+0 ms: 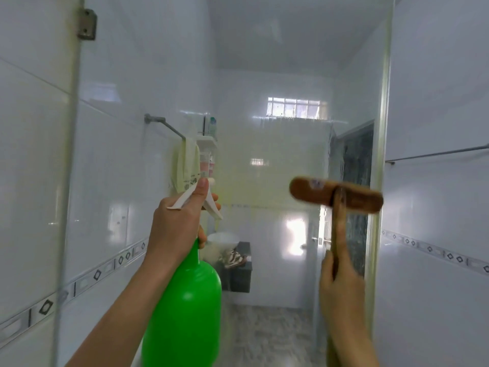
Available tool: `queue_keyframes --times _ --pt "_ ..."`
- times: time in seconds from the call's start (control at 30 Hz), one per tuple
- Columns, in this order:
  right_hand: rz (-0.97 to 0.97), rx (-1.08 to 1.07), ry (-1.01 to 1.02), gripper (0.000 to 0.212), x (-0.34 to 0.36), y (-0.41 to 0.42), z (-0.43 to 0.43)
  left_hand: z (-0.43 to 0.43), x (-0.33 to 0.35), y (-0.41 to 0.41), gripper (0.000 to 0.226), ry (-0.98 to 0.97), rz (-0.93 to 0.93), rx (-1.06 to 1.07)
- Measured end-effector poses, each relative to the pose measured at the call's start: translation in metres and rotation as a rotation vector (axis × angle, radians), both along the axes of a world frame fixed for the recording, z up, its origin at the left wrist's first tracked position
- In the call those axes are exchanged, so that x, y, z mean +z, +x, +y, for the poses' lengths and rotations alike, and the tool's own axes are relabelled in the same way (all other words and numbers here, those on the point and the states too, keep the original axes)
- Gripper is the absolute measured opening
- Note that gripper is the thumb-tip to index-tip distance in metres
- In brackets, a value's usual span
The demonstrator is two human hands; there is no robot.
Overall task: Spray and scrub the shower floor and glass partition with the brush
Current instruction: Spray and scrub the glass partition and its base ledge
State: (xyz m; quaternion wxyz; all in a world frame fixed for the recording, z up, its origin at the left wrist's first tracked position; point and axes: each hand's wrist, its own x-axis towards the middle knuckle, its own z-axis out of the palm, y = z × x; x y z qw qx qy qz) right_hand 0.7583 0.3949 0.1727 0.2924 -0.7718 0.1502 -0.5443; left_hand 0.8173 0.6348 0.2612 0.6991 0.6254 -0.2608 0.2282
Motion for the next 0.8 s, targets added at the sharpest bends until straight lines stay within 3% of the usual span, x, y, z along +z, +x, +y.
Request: queue_keyframes --times 0.1,0.17,0.3,0.5,0.7,0.8 --pt "0.002 0.056 -0.025 0.054 -0.025 -0.011 0.011 -0.001 0.002 -0.004 0.058 -0.002 0.004 -0.013" --pt "-0.071 0.025 -0.063 0.049 0.008 -0.006 -0.007 -0.002 0.004 -0.006 0.057 0.006 0.008 -0.008" --pt "-0.153 -0.074 -0.171 0.058 0.076 -0.005 -0.030 -0.003 0.005 -0.009 0.055 -0.021 0.011 0.007" --pt "0.050 0.046 -0.067 0.047 -0.002 -0.008 0.011 0.002 0.003 -0.007 0.057 -0.032 0.001 0.009" --pt "-0.101 0.012 -0.370 0.062 0.095 0.037 0.008 0.009 0.004 0.000 0.053 0.028 -0.019 0.077" --pt "-0.068 0.056 -0.338 0.057 0.069 0.045 0.015 0.019 0.002 0.003 0.052 0.020 -0.021 0.113"
